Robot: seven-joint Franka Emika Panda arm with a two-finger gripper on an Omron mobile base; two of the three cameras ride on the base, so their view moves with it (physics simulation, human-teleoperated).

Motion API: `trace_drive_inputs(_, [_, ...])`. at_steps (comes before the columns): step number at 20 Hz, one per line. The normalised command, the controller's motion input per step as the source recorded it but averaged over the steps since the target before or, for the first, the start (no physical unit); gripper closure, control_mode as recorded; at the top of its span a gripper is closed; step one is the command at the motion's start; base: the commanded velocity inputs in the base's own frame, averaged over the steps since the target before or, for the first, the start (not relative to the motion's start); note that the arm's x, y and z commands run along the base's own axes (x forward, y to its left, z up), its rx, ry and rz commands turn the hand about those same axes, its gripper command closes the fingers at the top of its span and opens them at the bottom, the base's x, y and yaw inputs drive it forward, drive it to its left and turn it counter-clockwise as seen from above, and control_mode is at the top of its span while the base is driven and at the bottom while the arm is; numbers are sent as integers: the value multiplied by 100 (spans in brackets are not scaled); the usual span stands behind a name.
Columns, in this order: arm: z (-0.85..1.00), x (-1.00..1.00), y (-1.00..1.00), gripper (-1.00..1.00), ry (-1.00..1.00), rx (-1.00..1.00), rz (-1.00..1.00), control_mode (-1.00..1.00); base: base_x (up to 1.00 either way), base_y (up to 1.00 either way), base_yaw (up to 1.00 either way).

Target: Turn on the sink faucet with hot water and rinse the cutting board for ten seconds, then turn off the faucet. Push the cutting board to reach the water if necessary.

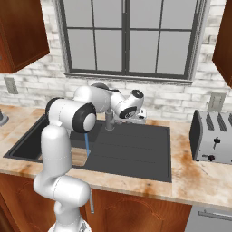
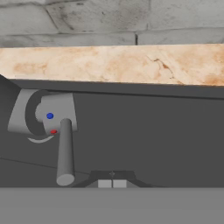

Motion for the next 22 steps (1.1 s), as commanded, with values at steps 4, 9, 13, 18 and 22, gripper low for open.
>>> trace_drive_inputs(4, [0,0,0,100,0,0,0,-100,0,0,0])
trace_drive_inputs(9, [0,0,0,100,0,0,0,-100,0,0,0])
trace_drive_inputs(13, [0,0,0,100,0,0,0,-100,0,0,0])
trace_drive_inputs(18, [0,0,0,100,0,0,0,-100,0,0,0])
trace_drive_inputs(22, [0,0,0,100,0,0,0,-100,0,0,0])
